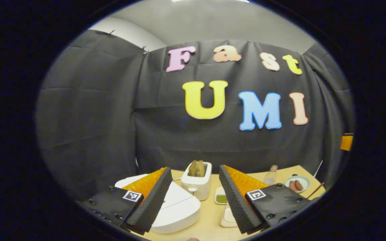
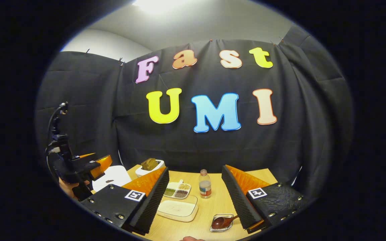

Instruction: Close the left gripper, press the button to open the rice cooker; take a wooden spoon from the chopstick holder with the right hand, scoop a spoonful of rice and pour it into the rice cooker, then put the wooden spoon back into the chopstick holder.

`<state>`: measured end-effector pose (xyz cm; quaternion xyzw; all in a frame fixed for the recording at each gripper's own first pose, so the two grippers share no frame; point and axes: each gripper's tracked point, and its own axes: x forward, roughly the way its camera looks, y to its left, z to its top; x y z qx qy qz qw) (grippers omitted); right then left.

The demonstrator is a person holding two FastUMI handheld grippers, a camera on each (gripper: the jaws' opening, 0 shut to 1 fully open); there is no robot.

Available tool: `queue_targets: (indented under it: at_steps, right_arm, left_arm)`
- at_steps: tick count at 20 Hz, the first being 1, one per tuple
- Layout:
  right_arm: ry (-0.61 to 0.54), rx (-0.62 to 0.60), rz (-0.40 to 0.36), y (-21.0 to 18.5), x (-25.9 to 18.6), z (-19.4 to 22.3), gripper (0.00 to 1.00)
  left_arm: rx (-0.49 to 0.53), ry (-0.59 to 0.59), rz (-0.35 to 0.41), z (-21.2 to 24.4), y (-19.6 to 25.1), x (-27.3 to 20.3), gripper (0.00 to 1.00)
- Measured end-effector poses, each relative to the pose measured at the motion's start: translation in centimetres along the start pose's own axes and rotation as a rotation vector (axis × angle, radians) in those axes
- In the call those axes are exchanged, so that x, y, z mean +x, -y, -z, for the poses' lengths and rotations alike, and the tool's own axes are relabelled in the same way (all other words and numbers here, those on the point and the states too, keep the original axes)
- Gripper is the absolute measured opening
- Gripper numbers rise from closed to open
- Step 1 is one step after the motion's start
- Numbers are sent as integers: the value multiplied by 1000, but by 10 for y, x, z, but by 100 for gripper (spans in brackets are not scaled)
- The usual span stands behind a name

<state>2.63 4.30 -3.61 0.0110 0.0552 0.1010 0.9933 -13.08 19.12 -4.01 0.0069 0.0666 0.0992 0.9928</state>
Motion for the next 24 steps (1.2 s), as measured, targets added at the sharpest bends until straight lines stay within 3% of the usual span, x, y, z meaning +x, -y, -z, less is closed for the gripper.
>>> queue_targets:
  at_steps: [5, 10, 24]
  right_arm:
    - [71, 9, 33, 1, -13, -41, 96]
    - [93, 14, 40, 1, -27, -65, 96]
    - [70, 3, 49, -5, -39, -61, 96]
  left_arm:
    - [-57, 54, 133, -55, 64, -48, 98]
    - [-38, 130, 165, -104, 80, -81, 98]
    - [-52, 96, 180, -99, 75, -96, 98]
